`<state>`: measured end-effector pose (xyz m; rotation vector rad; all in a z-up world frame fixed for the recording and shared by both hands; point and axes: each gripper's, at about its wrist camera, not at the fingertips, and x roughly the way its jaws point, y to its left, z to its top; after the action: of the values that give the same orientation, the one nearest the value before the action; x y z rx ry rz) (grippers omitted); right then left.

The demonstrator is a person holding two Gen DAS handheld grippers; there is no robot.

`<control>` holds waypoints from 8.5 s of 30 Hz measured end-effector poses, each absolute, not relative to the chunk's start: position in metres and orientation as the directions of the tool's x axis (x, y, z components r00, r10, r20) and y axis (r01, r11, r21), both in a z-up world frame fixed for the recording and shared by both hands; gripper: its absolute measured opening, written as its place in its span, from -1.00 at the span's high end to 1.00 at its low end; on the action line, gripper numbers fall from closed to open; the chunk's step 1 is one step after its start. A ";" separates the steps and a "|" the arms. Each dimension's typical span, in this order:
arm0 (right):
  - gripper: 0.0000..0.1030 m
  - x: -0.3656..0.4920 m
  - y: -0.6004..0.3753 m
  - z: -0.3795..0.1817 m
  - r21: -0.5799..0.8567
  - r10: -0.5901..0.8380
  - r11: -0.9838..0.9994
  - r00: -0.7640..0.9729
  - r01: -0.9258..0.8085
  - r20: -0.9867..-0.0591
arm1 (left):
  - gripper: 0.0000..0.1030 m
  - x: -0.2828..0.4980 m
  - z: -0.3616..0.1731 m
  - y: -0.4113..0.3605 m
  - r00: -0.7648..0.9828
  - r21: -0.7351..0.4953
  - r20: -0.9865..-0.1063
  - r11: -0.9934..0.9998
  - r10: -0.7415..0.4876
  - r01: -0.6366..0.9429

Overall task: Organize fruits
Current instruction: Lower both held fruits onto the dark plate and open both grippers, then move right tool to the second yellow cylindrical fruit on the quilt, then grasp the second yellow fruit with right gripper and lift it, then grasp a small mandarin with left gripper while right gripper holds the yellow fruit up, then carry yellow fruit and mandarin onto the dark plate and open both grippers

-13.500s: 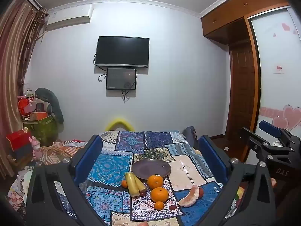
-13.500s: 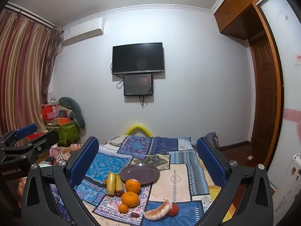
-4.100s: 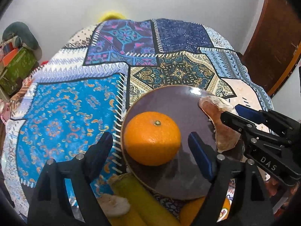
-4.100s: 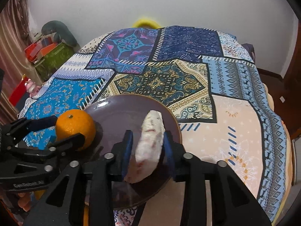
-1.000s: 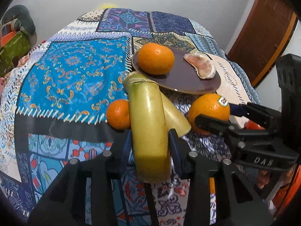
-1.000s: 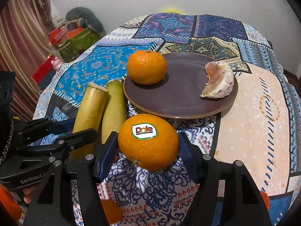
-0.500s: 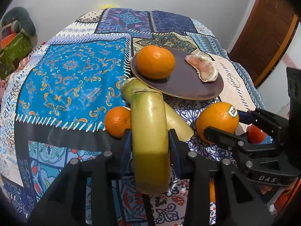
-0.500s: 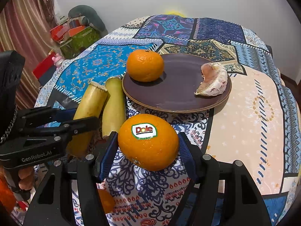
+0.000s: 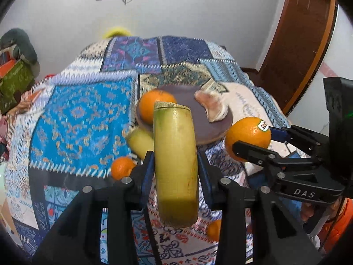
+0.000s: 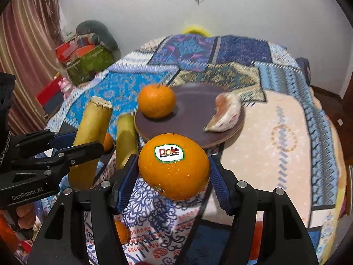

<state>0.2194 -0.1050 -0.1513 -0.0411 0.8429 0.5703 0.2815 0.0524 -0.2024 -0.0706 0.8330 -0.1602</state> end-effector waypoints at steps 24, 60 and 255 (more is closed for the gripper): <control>-0.17 0.265 -0.144 -0.094 0.146 0.426 0.893 0.697 -0.425 -0.578 | 0.26 0.360 -0.184 0.014 0.699 -0.120 -0.693 0.984 -0.178 0.132; -0.17 0.294 -0.136 -0.131 0.177 0.429 0.887 0.624 -0.426 -0.653 | 0.17 0.374 -0.209 0.044 0.683 -0.052 -0.726 0.997 -0.082 0.064; 0.37 0.308 -0.075 -0.147 0.172 0.458 0.846 0.521 -0.505 -0.720 | 0.17 0.368 -0.250 0.058 0.615 -0.150 -0.767 0.983 -0.184 0.107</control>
<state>0.3080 -0.0746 -0.1466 -0.0611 0.8445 0.5771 0.3680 0.0582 -0.2504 -0.0918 0.8928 -0.1680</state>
